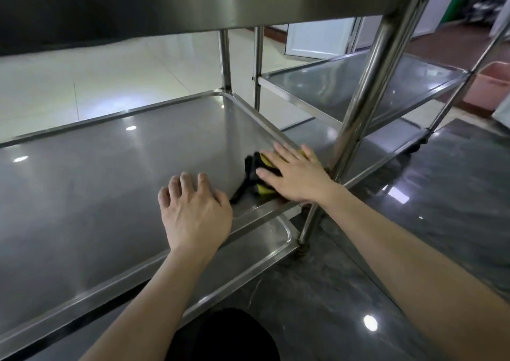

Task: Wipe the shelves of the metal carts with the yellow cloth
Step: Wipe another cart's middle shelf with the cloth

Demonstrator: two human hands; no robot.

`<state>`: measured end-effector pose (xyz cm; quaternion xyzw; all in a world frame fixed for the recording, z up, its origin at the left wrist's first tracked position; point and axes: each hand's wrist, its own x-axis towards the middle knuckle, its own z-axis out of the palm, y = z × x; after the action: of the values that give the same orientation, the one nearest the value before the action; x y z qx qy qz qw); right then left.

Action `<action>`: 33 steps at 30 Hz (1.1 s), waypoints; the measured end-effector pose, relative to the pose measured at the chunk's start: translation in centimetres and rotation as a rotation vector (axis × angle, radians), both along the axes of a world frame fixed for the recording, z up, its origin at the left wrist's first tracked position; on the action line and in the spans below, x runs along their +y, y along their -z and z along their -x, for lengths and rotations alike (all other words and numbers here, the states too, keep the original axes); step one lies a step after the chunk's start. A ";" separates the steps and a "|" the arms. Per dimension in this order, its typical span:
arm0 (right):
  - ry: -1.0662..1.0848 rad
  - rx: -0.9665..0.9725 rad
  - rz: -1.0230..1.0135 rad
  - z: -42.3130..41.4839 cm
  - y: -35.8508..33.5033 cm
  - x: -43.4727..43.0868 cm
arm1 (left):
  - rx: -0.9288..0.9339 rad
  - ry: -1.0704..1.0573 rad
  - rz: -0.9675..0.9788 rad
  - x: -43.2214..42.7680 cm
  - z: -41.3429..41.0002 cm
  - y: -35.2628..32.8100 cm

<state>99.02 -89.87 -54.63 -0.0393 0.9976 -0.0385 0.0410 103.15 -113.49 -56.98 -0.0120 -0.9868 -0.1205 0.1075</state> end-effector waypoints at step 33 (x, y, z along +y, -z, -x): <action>0.251 0.104 -0.009 10.1 -0.7 0.4 | 0.023 -0.008 0.016 -3.9 -1.1 -0.4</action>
<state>88.96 -89.46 -53.91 0.0841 0.9957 -0.0367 -0.0156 104.26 -117.36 -56.61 -0.0104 -0.9865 -0.1120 0.1195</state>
